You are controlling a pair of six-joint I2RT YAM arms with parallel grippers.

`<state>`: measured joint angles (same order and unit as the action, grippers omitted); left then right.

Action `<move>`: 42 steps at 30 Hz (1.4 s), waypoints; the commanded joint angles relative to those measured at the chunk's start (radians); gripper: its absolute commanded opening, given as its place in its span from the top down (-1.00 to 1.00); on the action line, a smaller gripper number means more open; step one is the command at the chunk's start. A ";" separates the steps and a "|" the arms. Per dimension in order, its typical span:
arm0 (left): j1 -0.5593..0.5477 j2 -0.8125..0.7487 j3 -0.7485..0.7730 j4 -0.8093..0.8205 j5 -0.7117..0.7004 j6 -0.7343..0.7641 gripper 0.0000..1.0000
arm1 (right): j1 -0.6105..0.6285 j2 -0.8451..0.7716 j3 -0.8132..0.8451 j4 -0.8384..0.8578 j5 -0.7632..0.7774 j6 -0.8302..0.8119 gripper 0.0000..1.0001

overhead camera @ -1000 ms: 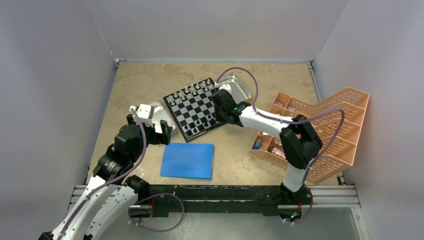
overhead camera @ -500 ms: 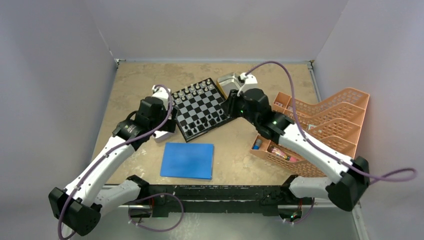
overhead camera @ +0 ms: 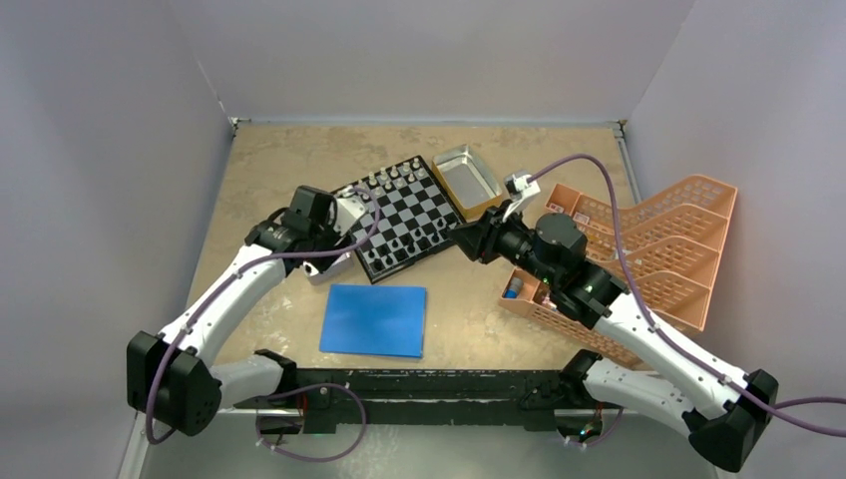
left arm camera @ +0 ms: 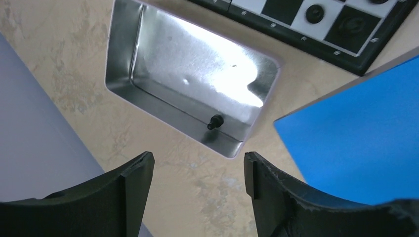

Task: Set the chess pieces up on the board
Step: Pick up the chess piece from the storage box.

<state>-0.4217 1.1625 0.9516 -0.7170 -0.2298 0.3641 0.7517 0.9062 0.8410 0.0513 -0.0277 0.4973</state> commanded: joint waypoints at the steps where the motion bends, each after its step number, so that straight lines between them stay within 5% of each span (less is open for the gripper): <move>1: 0.118 0.036 0.012 0.039 0.096 0.163 -0.32 | 0.001 -0.031 -0.031 0.071 -0.096 -0.002 0.39; 10: 0.175 0.242 0.094 0.007 0.269 0.222 -0.10 | 0.000 0.038 0.029 0.071 -0.119 -0.013 0.40; 18: 0.217 0.422 0.174 -0.079 0.232 0.259 0.19 | 0.000 0.054 0.054 0.041 -0.101 -0.055 0.39; 42: 0.235 0.486 0.072 -0.013 0.195 0.314 0.28 | 0.000 -0.036 0.042 0.004 -0.057 -0.052 0.38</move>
<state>-0.1905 1.6276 1.0313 -0.7464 -0.0269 0.6521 0.7517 0.8978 0.8433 0.0448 -0.0967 0.4587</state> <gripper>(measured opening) 0.362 0.308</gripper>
